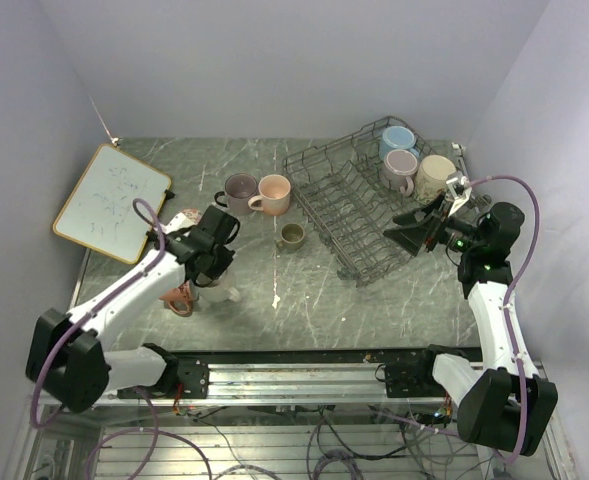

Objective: Load the cups into the dish rack
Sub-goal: Pick up the cup at the center of the board, then turn the cup upside down in the dish rack.

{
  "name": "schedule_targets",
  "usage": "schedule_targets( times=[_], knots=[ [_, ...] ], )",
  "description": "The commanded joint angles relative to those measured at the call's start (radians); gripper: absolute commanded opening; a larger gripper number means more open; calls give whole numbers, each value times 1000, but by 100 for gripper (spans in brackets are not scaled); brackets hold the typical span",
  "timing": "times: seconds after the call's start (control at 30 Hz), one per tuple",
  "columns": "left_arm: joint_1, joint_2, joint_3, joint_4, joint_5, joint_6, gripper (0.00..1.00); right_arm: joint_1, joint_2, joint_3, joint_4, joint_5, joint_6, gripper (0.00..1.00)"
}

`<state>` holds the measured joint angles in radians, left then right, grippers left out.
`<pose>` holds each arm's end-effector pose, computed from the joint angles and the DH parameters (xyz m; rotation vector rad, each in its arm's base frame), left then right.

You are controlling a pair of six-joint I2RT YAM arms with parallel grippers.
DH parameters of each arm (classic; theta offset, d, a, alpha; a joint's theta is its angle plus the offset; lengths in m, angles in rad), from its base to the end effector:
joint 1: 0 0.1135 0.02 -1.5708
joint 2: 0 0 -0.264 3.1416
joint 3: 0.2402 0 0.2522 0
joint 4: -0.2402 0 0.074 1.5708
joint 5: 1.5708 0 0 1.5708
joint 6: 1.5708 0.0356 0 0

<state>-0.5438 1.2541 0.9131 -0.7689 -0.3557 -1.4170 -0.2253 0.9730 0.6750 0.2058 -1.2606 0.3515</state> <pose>0.2088 -0.1117 0.2428 -1.1917 2.2961 -0.2451 0.2100 -0.0134 0.3093 -0.5066 1.6459 1.1264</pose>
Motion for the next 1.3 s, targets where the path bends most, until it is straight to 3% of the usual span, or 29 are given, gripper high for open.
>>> schedule_targets(
  times=[0.0,0.2,0.33,0.63,0.93,1.07,1.27],
  knots=[
    [8,-129,-61,173,99,72,7,10,-9,0,64,-8,40,67],
    [8,-271,-127,356,169,125,7,28,-3,-53,226,-36,161,71],
    [8,-284,-127,493,266,200,7,51,5,-90,343,-43,248,73],
    [7,-247,-182,1073,568,282,7,159,48,-133,528,-42,345,86],
    [7,-241,-218,1566,575,230,7,358,136,-28,612,5,480,87],
    [7,-219,-201,1723,563,204,7,409,175,41,669,23,608,97],
    [-5,-149,-144,1973,563,163,7,487,215,122,747,61,772,99]
  ],
)
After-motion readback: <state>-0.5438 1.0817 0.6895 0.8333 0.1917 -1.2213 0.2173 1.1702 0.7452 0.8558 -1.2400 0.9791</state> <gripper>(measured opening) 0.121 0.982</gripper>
